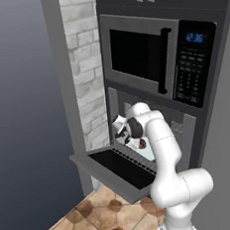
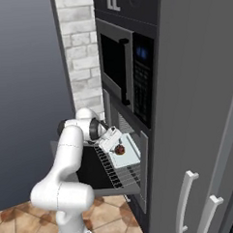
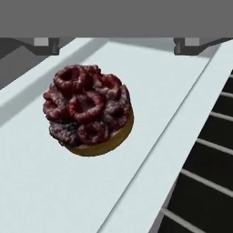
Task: Take the baked cake out of the oven and place it on the plate for cooling. Then close the oven door.
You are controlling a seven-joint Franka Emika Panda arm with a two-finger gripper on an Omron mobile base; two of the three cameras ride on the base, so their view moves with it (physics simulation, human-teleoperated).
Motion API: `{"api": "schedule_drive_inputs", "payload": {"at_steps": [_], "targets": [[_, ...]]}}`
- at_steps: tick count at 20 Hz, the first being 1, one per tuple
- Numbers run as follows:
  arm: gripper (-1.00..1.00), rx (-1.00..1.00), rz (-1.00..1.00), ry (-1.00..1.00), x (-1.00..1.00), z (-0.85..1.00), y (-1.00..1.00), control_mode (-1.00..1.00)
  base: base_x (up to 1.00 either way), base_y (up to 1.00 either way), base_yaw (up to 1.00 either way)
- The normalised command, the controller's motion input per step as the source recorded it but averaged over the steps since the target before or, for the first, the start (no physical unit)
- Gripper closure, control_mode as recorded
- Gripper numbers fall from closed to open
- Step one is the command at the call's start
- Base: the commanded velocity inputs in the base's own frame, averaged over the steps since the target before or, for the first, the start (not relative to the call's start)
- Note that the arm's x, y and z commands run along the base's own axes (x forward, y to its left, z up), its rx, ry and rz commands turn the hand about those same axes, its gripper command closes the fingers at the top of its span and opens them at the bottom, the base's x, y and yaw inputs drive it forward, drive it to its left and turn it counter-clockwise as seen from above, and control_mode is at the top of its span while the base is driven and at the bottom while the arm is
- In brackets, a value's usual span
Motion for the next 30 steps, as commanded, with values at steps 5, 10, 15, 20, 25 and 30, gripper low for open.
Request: {"api": "schedule_drive_inputs", "payload": {"at_steps": [5, 10, 15, 20, 25, 30], "targets": [[-1.0, 0.03, 0.0, 0.03, 0.34, -0.17, 0.0, -1.0, 0.0, 0.0, 0.0], [-1.0, 0.01, 0.0, 0.03, 0.32, -0.16, 0.0, -1.0, 0.0, 0.0, 0.0], [-1.0, 0.01, 0.0, 0.02, 0.24, -0.14, 0.0, -1.0, 0.0, 0.0, 0.0], [-1.0, 0.0, 0.0, 0.05, 0.02, -0.16, -0.12, -1.0, 0.0, 0.0, 0.0], [-1.0, 0.01, 0.0, 0.09, 0.0, -0.17, -0.24, -1.0, 0.0, 0.0, 0.0], [1.0, 0.03, 0.0, 0.08, 0.0, -0.03, -0.06, -1.0, 0.0, 0.0, 0.0]]}}
